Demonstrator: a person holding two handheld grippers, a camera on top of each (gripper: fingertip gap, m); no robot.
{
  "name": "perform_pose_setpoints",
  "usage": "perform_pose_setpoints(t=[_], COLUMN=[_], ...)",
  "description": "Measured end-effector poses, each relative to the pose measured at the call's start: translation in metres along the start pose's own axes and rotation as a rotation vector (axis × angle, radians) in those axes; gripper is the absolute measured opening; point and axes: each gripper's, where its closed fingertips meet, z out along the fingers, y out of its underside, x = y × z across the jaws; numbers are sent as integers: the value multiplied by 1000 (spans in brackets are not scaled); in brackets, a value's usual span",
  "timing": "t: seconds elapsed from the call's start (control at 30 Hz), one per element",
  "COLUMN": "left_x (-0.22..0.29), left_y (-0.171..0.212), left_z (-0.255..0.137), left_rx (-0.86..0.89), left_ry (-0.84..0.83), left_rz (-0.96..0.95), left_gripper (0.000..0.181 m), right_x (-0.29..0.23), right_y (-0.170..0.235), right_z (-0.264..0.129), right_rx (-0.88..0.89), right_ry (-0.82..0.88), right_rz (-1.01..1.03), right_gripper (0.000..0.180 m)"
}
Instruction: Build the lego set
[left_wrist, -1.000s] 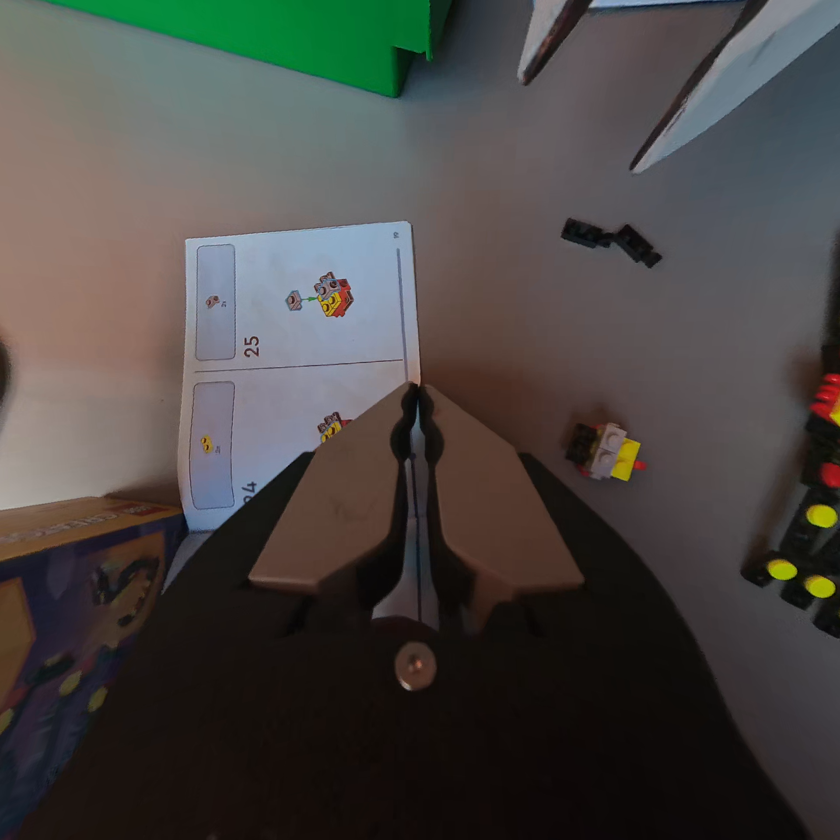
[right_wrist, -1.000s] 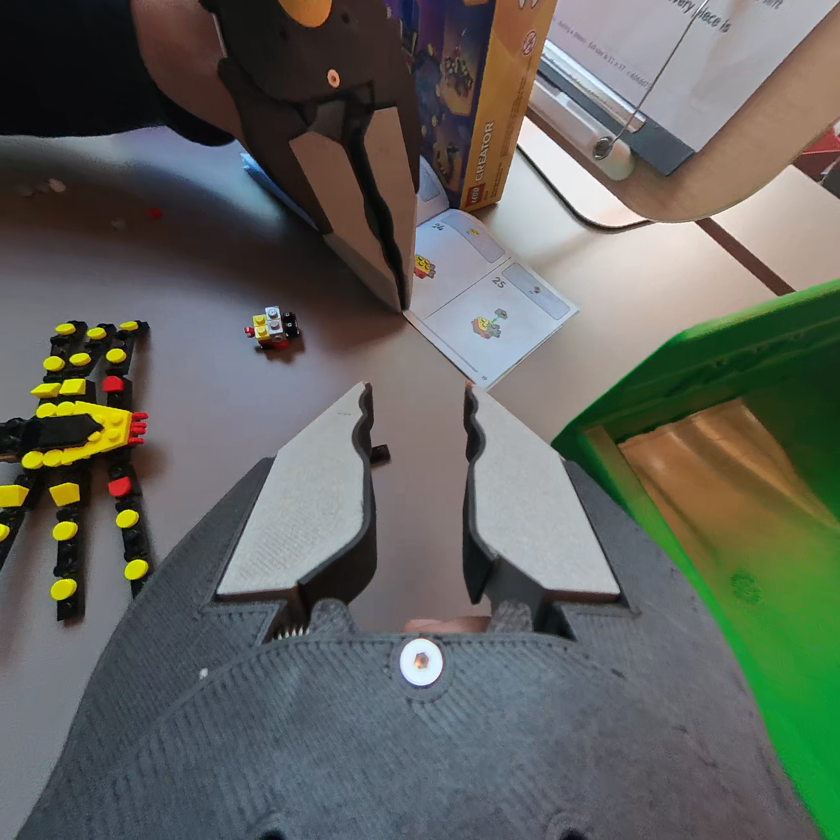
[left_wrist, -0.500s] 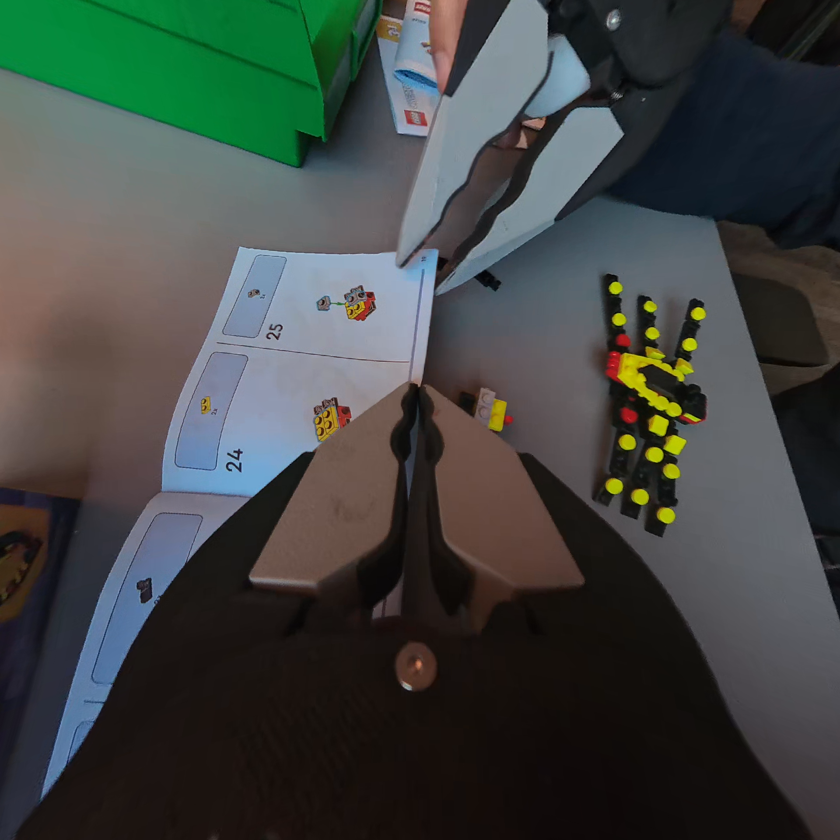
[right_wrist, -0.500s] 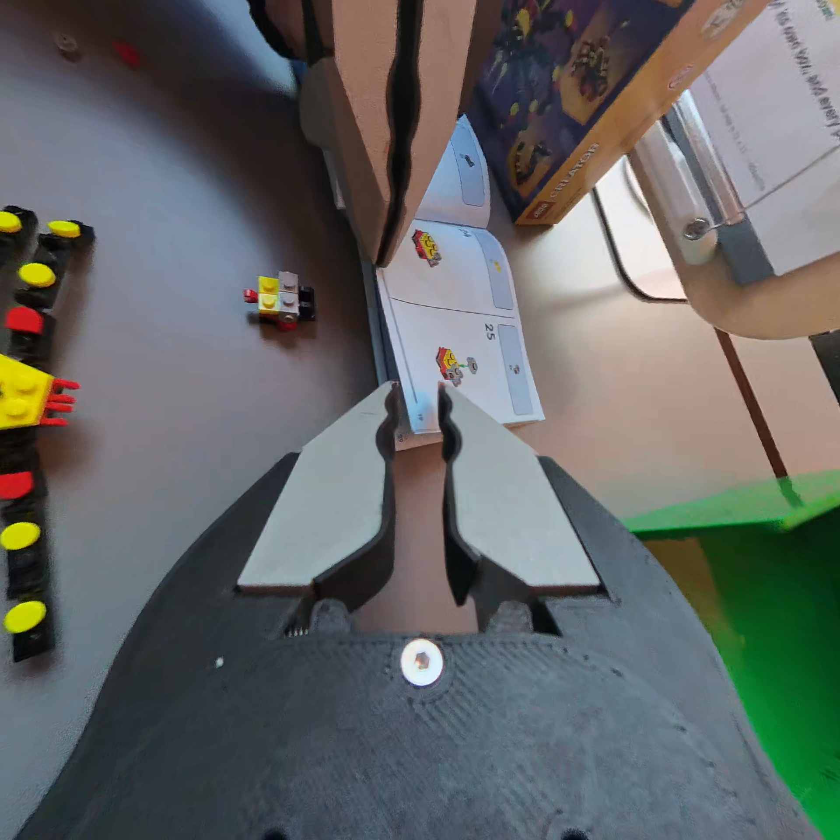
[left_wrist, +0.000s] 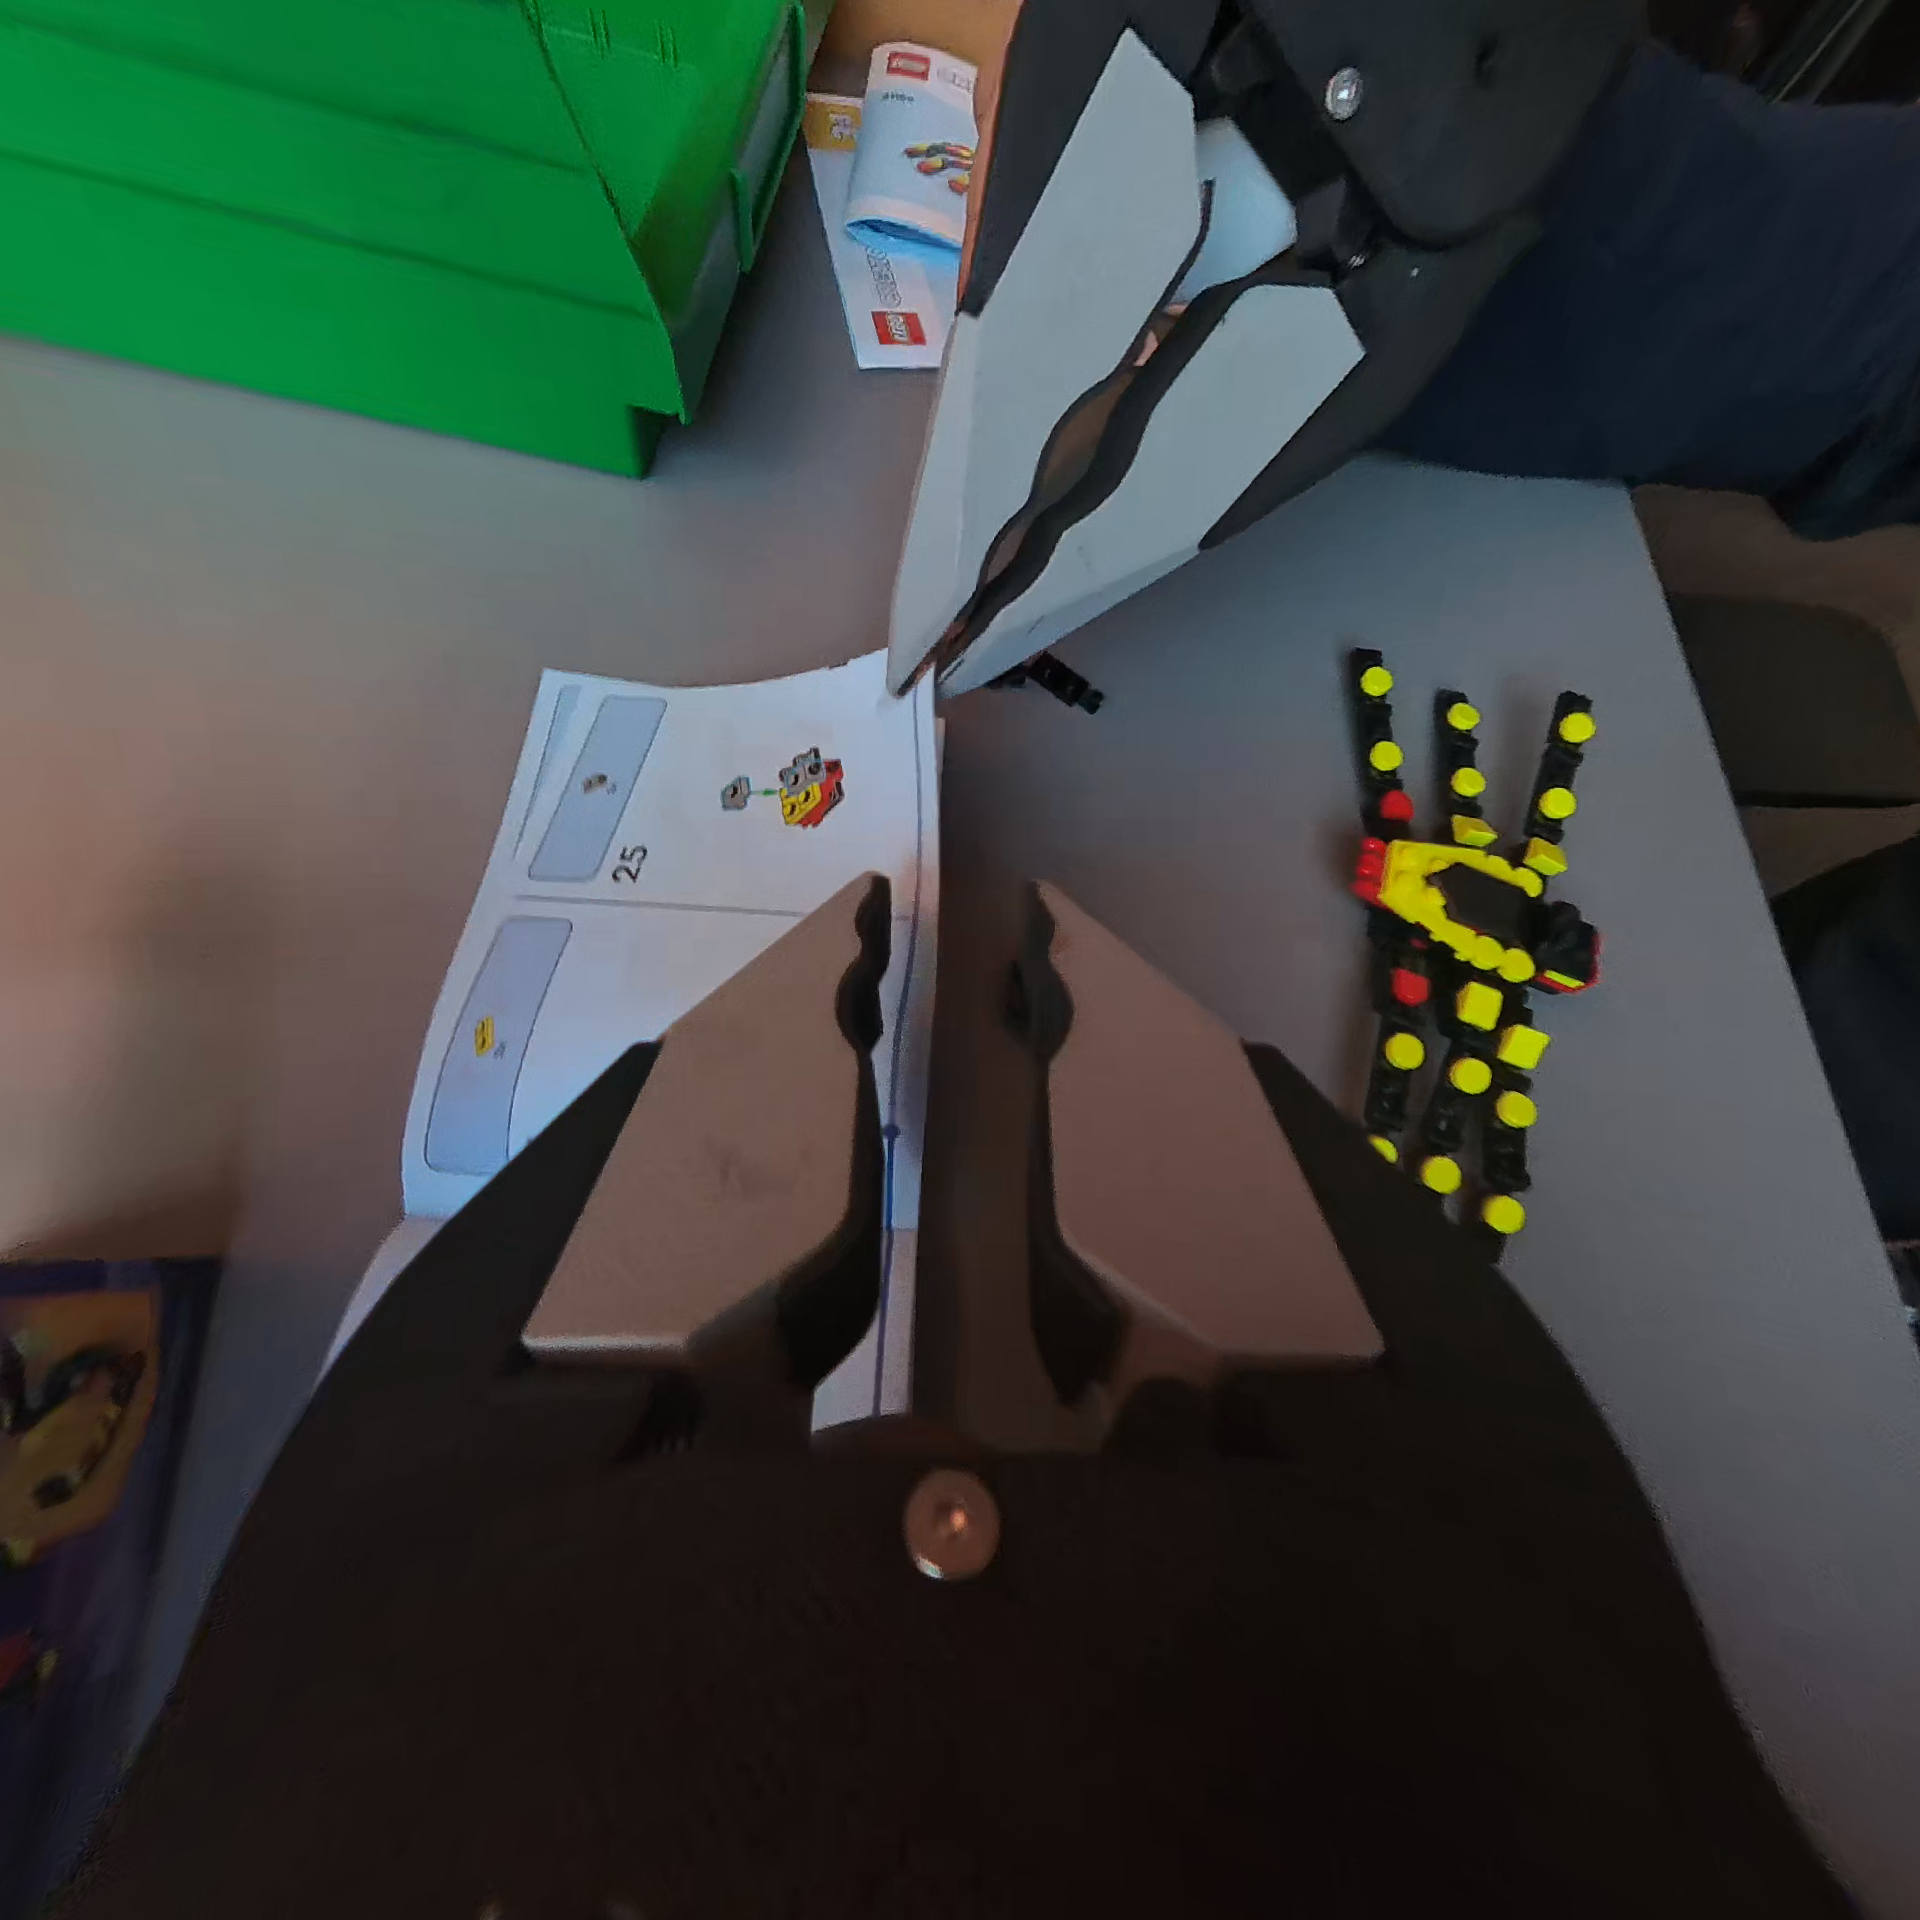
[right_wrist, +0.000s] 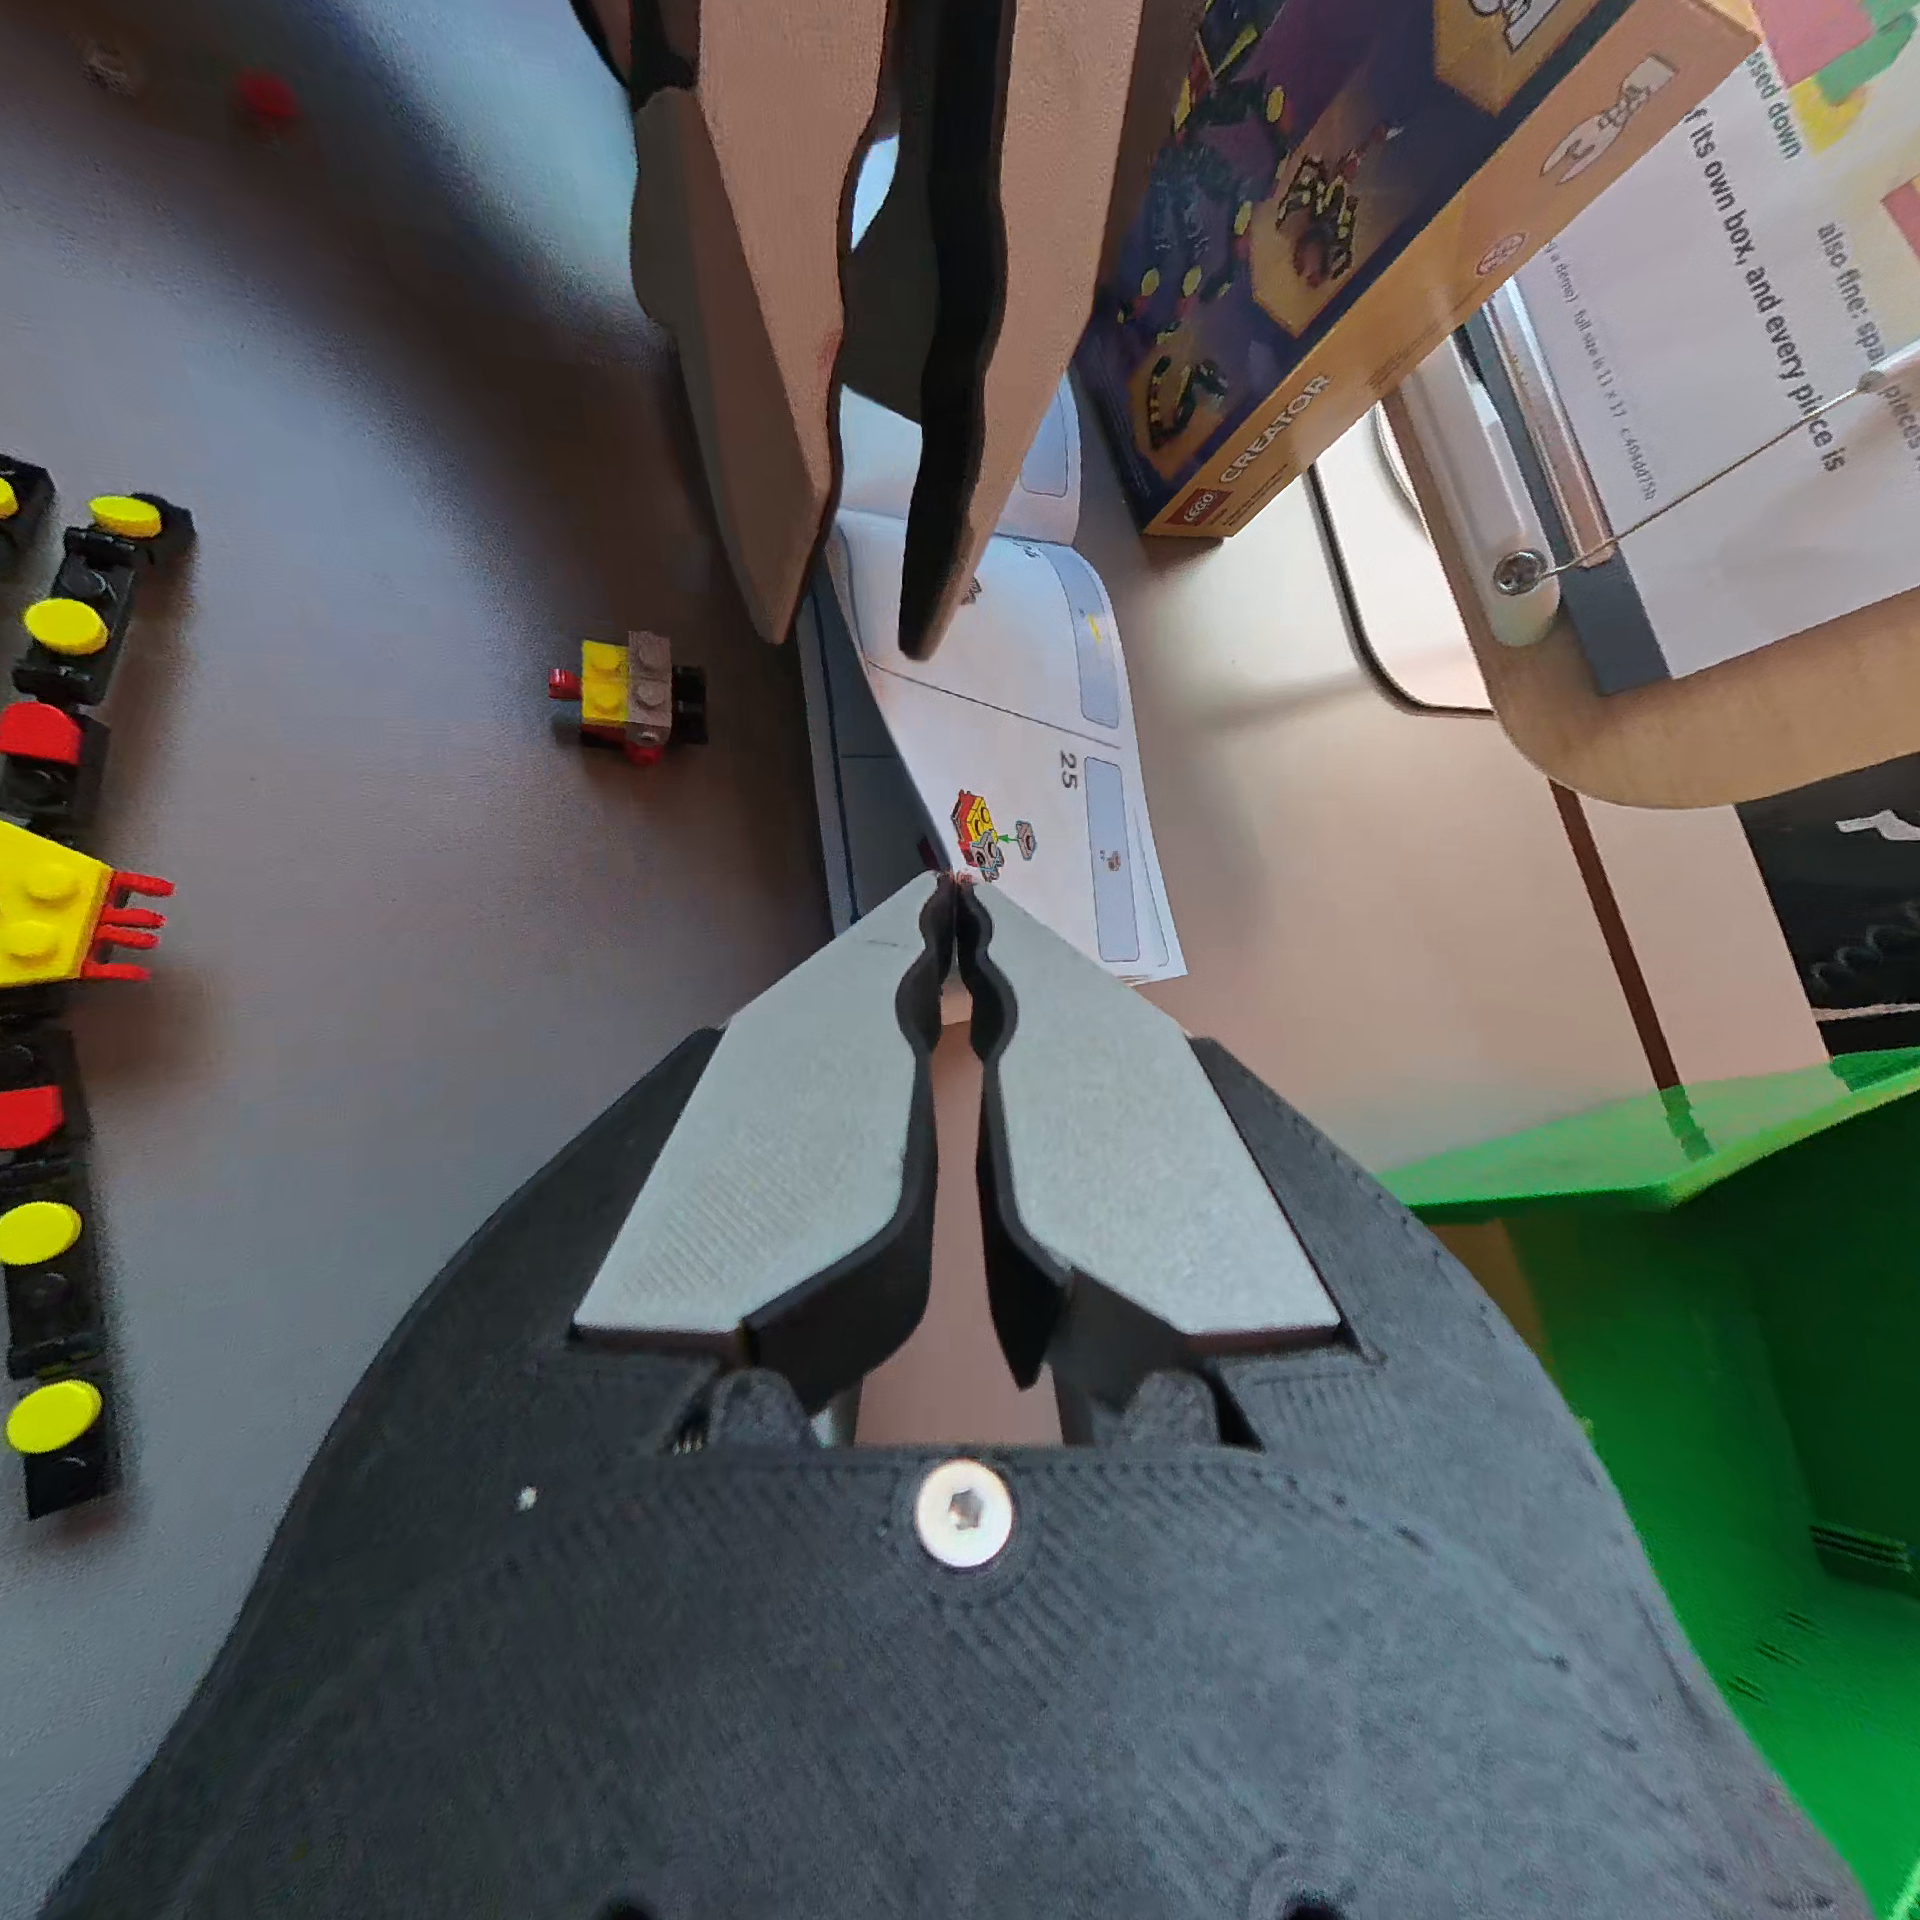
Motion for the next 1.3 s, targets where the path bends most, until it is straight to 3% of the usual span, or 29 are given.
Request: perform_pose_setpoints(t=[0.33,0.37,0.4,0.67,0.77,0.97,1.1,1.17,1.3], left_x=[-4,-4,-5,0,1,4,6,6,6], left_y=[-11,-12,-13,-31,-33,-30,-30,-30,-30], left_z=[15,15,14,-4,-12,-15,-13,-13,-13], left_rx=[-51,-37,-13,261,314,323,319,325,326], left_ry=[-69,-69,-69,25,32,42,50,60,65], left_rz=[84,70,58,-57,-89,-98,-96,-101,-107], left_gripper=[0,0,0,0,0,0,0,0,0], right_x=[-3,-1,1,23,14,1,0,-2,15], right_y=[-10,-9,-6,-16,-43,-50,-47,-48,-43], right_z=[-4,-5,-7,-39,-58,-40,-29,-27,-32], right_rx=[47,50,51,328,490,406,345,332,319], right_ry=[5,-2,-13,-152,-220,-119,-51,-36,65], right_rz=[42,84,138,636,563,363,287,249,261], right_gripper=[0,2,19,32,12,25,19,7,22])
